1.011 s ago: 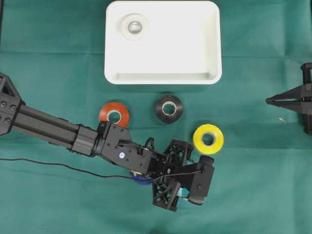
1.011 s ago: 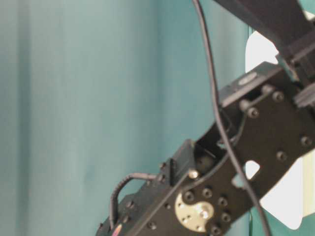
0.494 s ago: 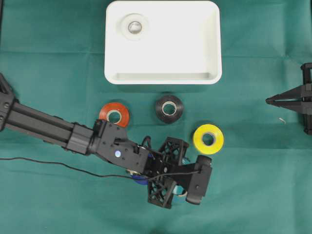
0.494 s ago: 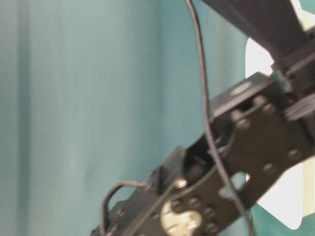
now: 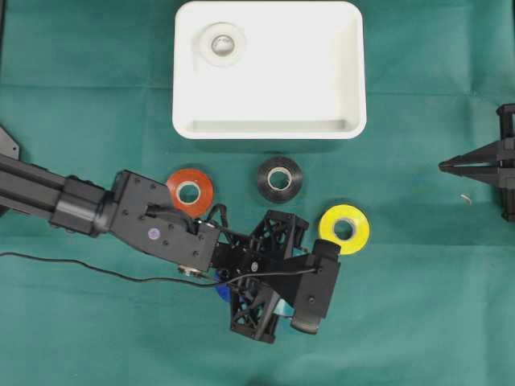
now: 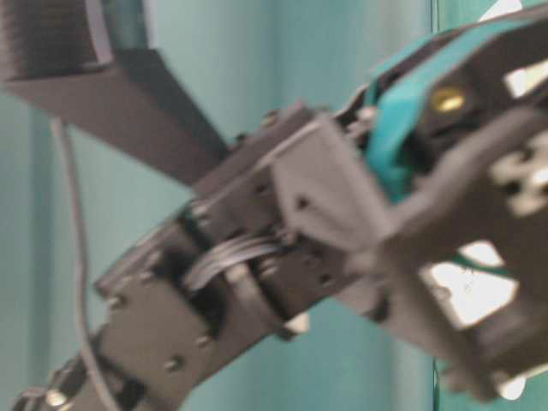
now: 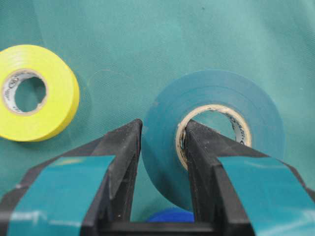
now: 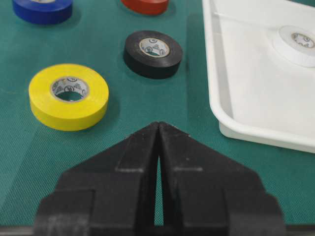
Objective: Put the tape into the white case with the left arm.
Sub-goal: 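Lift the teal roll and carry it into the white tray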
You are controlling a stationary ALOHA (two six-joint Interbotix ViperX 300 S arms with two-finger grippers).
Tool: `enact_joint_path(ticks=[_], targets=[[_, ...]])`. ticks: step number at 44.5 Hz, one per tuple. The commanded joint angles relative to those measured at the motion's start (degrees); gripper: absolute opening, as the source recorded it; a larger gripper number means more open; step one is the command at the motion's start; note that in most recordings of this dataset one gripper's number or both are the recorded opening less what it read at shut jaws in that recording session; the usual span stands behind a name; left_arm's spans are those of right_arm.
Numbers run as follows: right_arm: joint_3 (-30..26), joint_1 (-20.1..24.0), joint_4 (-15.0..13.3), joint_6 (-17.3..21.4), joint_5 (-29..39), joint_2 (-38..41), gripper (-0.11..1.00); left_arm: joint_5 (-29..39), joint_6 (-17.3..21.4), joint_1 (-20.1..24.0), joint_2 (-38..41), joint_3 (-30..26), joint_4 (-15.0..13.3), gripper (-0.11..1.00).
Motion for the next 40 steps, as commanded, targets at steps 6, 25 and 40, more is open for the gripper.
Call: enact_joint_path(ticks=[6, 25, 40], targets=[[-0.4, -0.1, 0.0, 0.2, -0.6, 0.4, -0.09, 2.5, 1.0, 0.1, -3.3, -1.8, 0.1, 0.25], [-0.4, -0.1, 0.0, 0.2, -0.6, 0.4, -0.09, 4.4, 5.0, 7.5, -4.4, -0.3, 0.1, 0.25], [-0.4, -0.1, 0.0, 0.2, -0.6, 0.4, -0.09, 2.5, 9.1, 17.2, -7.6, 4.8, 0.2, 0.25]])
